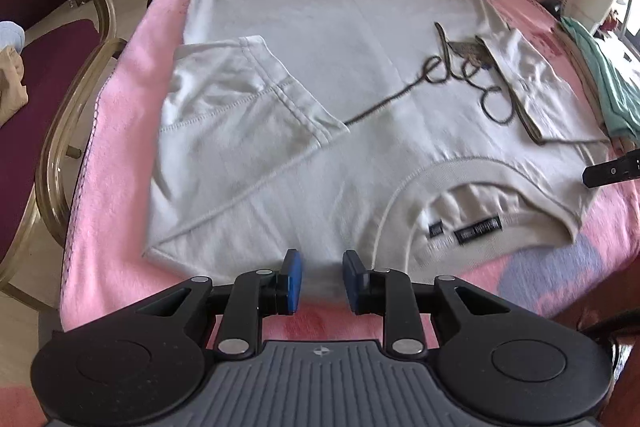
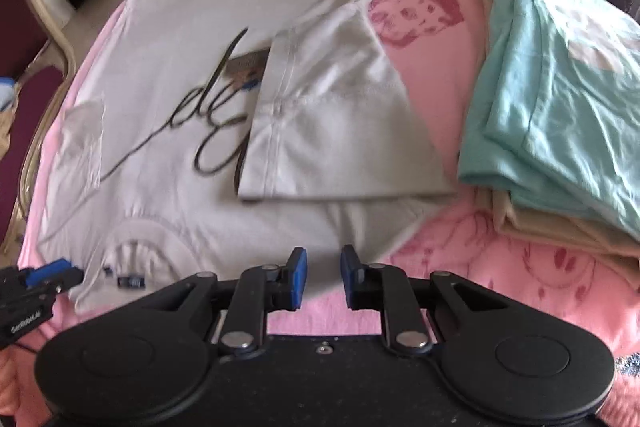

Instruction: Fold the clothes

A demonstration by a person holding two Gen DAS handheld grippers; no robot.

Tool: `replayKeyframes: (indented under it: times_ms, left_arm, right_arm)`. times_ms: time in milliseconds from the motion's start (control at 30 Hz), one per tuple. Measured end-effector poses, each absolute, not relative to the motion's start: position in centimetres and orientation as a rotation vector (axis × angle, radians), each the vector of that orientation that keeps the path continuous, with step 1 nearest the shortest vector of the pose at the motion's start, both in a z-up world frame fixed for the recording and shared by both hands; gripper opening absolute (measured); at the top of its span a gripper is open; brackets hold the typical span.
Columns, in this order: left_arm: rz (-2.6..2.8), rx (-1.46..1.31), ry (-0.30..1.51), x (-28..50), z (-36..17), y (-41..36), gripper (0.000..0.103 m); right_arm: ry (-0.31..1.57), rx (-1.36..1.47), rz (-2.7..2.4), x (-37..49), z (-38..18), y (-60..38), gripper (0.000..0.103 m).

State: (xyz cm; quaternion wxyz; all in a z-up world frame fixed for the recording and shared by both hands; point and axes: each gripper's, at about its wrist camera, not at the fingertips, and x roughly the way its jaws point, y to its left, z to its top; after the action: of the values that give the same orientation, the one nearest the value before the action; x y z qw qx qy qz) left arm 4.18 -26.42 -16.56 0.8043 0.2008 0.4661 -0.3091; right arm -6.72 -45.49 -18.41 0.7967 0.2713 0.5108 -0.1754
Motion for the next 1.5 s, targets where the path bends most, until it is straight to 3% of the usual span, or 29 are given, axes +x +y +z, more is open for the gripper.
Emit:
replayKeyframes:
  times_ms: [67,200,533,700,767,900,1300,1433,1500]
  left_arm:
    - [-0.654,0.448,0.989,4.0,-16.5,-26.5,0.025]
    - [-0.637,0.404,1.004,4.7,-15.5,-26.0,0.025]
    - [-0.541,0.229,0.812,12.4,-7.2,-26.2,0.026]
    - [-0.499,0.2,0.802,17.5,-7.3,-27.2,0.037]
    - [-0.466,0.185,0.841,20.3,-8.7,-27.9,0.042]
    - [-0.397,0.124,0.927,27.2,-11.6,-28.8,0.041]
    - [-0.361,-0.001,0.911,45.0,-15.1,-34.8,0.045]
    - [-0.369,0.036,0.912,48.2,-16.4,-36.8,0.042]
    - [-0.382,0.045,0.916,49.2,-17.1,-37.3,0.035]
  right_arm:
    - [1.107,0.604,-0.35,-7.1,-18.3,-45.3,0.029]
    - [0.986,0.665,-0.329,-8.1,-16.7,-46.0,0.03]
    - [0.637,0.696,-0.345,-5.0,-8.3,-48.2,0.035]
    - [0.524,0.576,-0.381,-1.0,-6.6,-49.2,0.035]
    - [0.522,0.546,-0.393,1.1,-7.2,-50.1,0.034]
    - [0.562,0.534,-0.402,6.2,-10.0,-52.8,0.029]
    - [0.493,0.482,-0.585,18.1,-15.0,-62.2,0.032]
    - [0.465,0.485,-0.595,19.2,-16.6,-64.0,0.032]
    - [0.448,0.478,-0.587,19.2,-17.4,-64.3,0.032]
